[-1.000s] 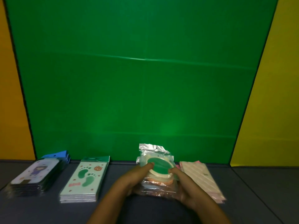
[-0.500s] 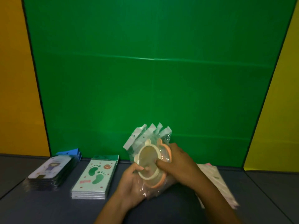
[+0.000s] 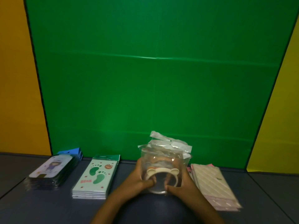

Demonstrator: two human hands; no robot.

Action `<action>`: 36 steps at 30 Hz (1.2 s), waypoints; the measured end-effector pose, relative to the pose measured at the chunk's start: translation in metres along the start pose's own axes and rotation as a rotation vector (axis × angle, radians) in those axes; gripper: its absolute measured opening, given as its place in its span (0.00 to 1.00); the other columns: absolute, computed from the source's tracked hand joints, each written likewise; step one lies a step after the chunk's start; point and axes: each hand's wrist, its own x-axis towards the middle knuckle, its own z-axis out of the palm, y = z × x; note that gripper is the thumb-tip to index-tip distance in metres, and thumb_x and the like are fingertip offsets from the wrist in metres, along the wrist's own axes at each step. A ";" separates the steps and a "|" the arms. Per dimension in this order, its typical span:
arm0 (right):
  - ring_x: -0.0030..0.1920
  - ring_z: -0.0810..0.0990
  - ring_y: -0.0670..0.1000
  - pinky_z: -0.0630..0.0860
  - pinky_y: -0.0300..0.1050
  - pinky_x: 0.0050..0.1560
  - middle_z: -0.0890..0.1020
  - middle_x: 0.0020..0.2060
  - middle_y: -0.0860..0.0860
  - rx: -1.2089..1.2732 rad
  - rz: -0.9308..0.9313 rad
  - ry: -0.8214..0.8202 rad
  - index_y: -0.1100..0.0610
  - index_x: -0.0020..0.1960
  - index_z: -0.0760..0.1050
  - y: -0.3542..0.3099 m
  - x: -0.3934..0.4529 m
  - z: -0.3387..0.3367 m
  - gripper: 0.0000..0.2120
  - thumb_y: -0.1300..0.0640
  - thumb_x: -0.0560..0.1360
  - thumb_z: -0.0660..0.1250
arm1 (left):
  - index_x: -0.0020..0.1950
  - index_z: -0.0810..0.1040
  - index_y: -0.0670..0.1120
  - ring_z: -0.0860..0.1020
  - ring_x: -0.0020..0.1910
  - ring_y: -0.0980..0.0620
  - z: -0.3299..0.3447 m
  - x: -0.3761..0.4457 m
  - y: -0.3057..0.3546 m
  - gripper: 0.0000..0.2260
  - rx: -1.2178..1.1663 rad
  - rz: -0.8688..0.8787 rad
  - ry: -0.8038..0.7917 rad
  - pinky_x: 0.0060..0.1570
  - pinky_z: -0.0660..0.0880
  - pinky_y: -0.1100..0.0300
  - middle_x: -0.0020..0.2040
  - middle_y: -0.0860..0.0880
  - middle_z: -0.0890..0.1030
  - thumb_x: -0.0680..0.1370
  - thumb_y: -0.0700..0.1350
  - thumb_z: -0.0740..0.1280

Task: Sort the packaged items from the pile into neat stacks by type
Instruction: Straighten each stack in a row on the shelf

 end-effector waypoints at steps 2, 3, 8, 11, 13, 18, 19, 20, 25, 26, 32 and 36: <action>0.50 0.81 0.35 0.75 0.28 0.46 0.80 0.54 0.47 0.043 0.007 -0.006 0.54 0.71 0.60 0.002 0.001 0.001 0.40 0.74 0.67 0.73 | 0.67 0.60 0.57 0.74 0.55 0.73 -0.004 -0.003 -0.004 0.30 0.004 0.012 0.018 0.51 0.71 0.74 0.62 0.61 0.74 0.73 0.39 0.72; 0.51 0.80 0.36 0.75 0.28 0.47 0.80 0.55 0.47 0.051 0.000 -0.006 0.54 0.72 0.60 0.003 0.001 0.004 0.40 0.73 0.67 0.73 | 0.66 0.61 0.57 0.73 0.54 0.76 -0.003 -0.004 -0.007 0.29 -0.001 0.013 0.041 0.50 0.70 0.76 0.61 0.62 0.73 0.73 0.40 0.72; 0.52 0.78 0.32 0.72 0.25 0.49 0.77 0.57 0.47 0.134 -0.044 0.032 0.58 0.74 0.57 0.004 -0.001 0.023 0.44 0.67 0.60 0.67 | 0.64 0.66 0.55 0.78 0.57 0.61 0.008 -0.002 -0.022 0.27 -0.034 0.028 0.150 0.53 0.73 0.68 0.61 0.50 0.78 0.69 0.38 0.70; 0.54 0.78 0.32 0.73 0.26 0.51 0.77 0.59 0.47 0.145 -0.065 0.069 0.54 0.73 0.59 0.003 0.002 0.026 0.43 0.63 0.60 0.68 | 0.63 0.70 0.52 0.78 0.57 0.61 0.008 0.000 -0.026 0.27 -0.096 0.053 0.191 0.51 0.74 0.68 0.59 0.55 0.79 0.64 0.45 0.70; 0.58 0.77 0.37 0.72 0.28 0.56 0.77 0.61 0.47 0.114 -0.077 0.107 0.52 0.73 0.59 0.003 0.002 0.032 0.42 0.62 0.62 0.69 | 0.63 0.71 0.52 0.77 0.59 0.60 0.012 0.001 -0.026 0.28 -0.085 0.066 0.226 0.54 0.73 0.68 0.60 0.56 0.79 0.64 0.52 0.68; 0.60 0.76 0.39 0.70 0.27 0.59 0.78 0.59 0.46 -0.035 -0.144 0.124 0.52 0.66 0.69 0.002 0.006 0.030 0.32 0.56 0.62 0.72 | 0.71 0.62 0.55 0.69 0.66 0.62 0.018 0.005 -0.027 0.29 0.151 0.169 0.213 0.63 0.66 0.69 0.66 0.55 0.70 0.71 0.50 0.66; 0.60 0.75 0.37 0.70 0.27 0.59 0.77 0.59 0.45 -0.069 -0.154 0.110 0.50 0.66 0.68 0.001 0.005 0.027 0.33 0.55 0.62 0.72 | 0.71 0.61 0.56 0.69 0.65 0.64 0.016 0.006 -0.028 0.29 0.171 0.183 0.211 0.62 0.65 0.71 0.66 0.56 0.69 0.72 0.48 0.67; 0.61 0.73 0.36 0.68 0.25 0.58 0.76 0.60 0.44 -0.101 -0.157 0.098 0.48 0.66 0.66 0.003 0.004 0.024 0.34 0.55 0.63 0.73 | 0.71 0.60 0.57 0.68 0.65 0.66 0.014 0.007 -0.031 0.30 0.175 0.197 0.207 0.61 0.65 0.72 0.66 0.57 0.69 0.72 0.47 0.68; 0.63 0.74 0.47 0.64 0.19 0.55 0.73 0.60 0.48 -0.195 -0.166 0.104 0.58 0.73 0.59 0.012 -0.001 0.033 0.39 0.59 0.66 0.72 | 0.66 0.66 0.53 0.74 0.64 0.56 0.012 0.014 -0.038 0.29 0.065 0.123 0.182 0.61 0.70 0.66 0.63 0.51 0.76 0.66 0.46 0.71; 0.62 0.75 0.46 0.66 0.20 0.54 0.74 0.59 0.47 -0.201 -0.158 0.082 0.58 0.73 0.60 0.010 0.000 0.031 0.37 0.59 0.68 0.71 | 0.65 0.68 0.52 0.75 0.63 0.54 0.012 0.015 -0.038 0.27 0.088 0.134 0.179 0.63 0.71 0.62 0.63 0.50 0.76 0.67 0.44 0.70; 0.58 0.76 0.38 0.67 0.26 0.60 0.78 0.56 0.42 -0.222 -0.210 0.151 0.53 0.66 0.67 0.006 0.010 0.021 0.32 0.50 0.65 0.73 | 0.69 0.68 0.53 0.73 0.62 0.62 0.016 0.017 -0.029 0.26 0.192 0.274 0.226 0.61 0.69 0.66 0.64 0.54 0.75 0.70 0.48 0.64; 0.62 0.72 0.42 0.59 0.16 0.56 0.73 0.58 0.39 -0.211 -0.182 0.157 0.50 0.71 0.57 0.010 0.009 0.027 0.43 0.58 0.64 0.77 | 0.68 0.63 0.56 0.70 0.65 0.65 0.018 0.016 -0.034 0.26 0.120 0.222 0.227 0.62 0.63 0.74 0.67 0.56 0.72 0.72 0.47 0.63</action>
